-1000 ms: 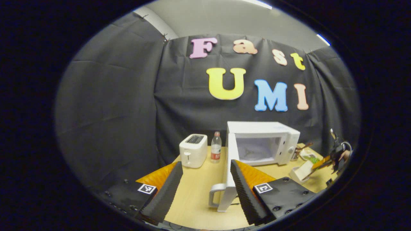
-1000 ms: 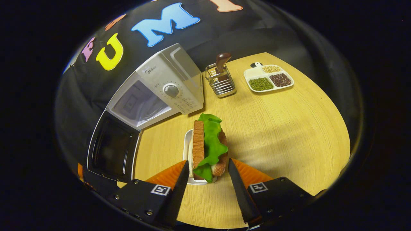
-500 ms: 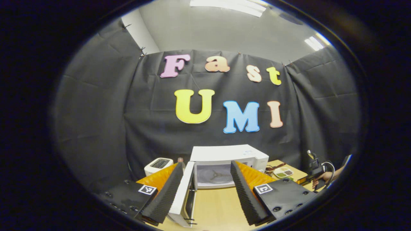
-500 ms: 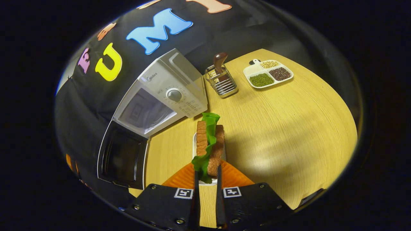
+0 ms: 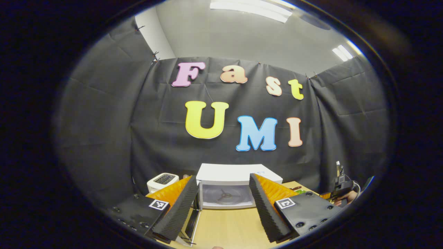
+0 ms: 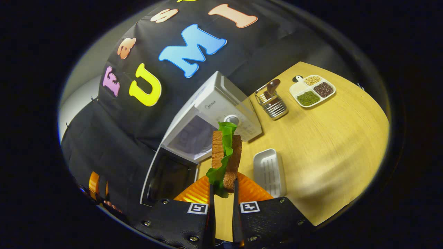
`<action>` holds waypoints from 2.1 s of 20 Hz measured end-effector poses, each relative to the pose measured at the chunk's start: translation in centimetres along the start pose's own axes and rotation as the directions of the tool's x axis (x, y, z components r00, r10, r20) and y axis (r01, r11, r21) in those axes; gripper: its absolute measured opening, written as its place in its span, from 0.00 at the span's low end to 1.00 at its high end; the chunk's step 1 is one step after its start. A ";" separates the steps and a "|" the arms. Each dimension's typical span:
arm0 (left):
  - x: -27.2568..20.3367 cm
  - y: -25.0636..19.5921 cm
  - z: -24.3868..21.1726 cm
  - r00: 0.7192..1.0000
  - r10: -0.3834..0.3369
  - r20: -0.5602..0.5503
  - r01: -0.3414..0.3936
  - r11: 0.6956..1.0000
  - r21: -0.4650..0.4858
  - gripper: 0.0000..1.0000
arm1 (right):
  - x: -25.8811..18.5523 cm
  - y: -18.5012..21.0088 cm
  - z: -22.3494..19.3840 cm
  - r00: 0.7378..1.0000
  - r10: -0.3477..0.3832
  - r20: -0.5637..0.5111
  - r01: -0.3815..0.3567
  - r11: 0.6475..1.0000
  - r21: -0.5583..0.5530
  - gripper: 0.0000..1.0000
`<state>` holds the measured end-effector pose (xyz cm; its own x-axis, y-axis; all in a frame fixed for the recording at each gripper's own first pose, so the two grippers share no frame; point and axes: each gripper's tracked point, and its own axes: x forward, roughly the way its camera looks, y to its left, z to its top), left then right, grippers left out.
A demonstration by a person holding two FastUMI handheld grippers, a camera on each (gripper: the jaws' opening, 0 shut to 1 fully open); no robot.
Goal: Open the microwave oven with the left hand, put the food in, and close the microwave oven.
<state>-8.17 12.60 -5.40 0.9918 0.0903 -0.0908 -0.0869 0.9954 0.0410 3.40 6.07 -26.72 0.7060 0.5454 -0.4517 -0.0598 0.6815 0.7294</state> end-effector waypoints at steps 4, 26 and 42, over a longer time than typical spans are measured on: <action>0.4 0.3 1.0 1.000 0.013 0.013 -0.013 1.000 0.007 0.96 | 1.7 4.9 0.9 0.990 0.140 0.035 -0.143 0.981 0.129 0.19; -1.5 7.9 1.2 0.986 0.168 -0.009 -0.168 0.986 0.012 0.96 | 25.1 7.0 0.2 0.988 0.016 0.154 -0.088 0.875 0.476 0.19; -3.4 12.8 1.6 0.946 0.321 -0.050 -0.319 0.947 0.030 0.97 | 37.7 5.6 -0.2 0.942 -0.216 0.256 -0.025 0.717 0.697 0.24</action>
<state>-12.54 25.02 -2.99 0.9055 0.4063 -0.1224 -0.3963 0.9129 0.0979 29.54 30.55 -39.72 0.8590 0.2414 -0.4514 0.4310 0.1348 0.8922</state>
